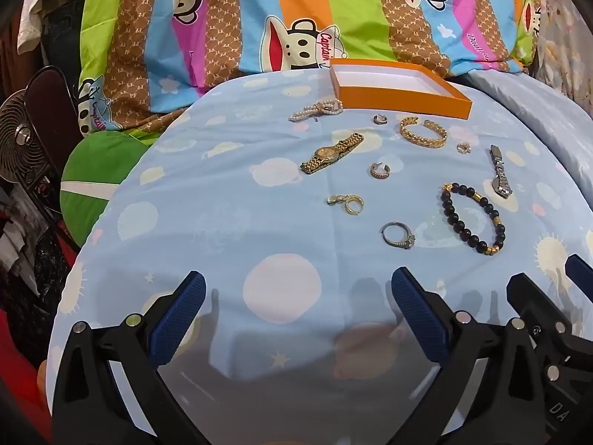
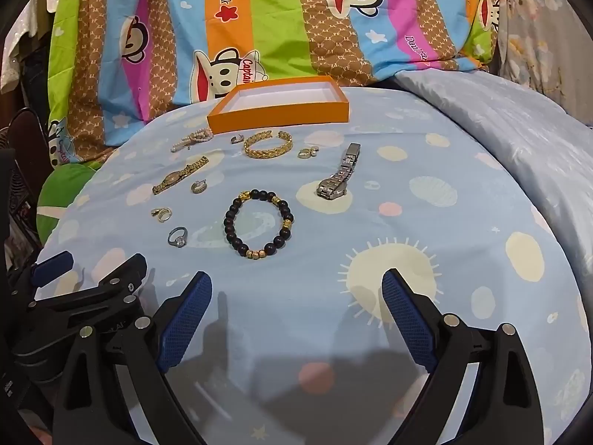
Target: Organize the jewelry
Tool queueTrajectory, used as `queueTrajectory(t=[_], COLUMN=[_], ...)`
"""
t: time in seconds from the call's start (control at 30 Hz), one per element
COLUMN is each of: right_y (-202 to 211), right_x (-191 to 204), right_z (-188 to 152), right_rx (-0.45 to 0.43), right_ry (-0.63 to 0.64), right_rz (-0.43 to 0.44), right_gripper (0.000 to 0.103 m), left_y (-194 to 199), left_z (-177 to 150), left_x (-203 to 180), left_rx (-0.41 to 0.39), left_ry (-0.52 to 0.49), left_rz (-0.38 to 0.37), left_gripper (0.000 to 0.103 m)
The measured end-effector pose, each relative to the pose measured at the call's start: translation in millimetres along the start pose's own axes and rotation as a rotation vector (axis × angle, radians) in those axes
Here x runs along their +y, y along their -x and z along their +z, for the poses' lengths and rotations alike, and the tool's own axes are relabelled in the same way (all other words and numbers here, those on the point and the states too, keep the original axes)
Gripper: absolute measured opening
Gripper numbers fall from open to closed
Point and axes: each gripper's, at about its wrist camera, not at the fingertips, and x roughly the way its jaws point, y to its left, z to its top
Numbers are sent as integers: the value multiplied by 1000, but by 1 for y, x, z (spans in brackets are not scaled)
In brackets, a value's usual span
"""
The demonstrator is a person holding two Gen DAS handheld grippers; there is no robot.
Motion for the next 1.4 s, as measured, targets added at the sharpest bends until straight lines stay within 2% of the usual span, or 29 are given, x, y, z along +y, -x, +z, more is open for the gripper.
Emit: queueTrajectory(t=[0.57, 1.4], right_y=[3, 1], right_x=[0, 0], right_z=[0, -1], right_rx=[-23, -30], right_ry=[3, 4], right_rz=[-7, -10], right_gripper=[91, 91], left_y=[-2, 4], left_z=[1, 0], left_x=[-4, -3], left_rx=[-19, -25], left_ry=[-21, -17], left_rz=[25, 14], left_gripper=[98, 98])
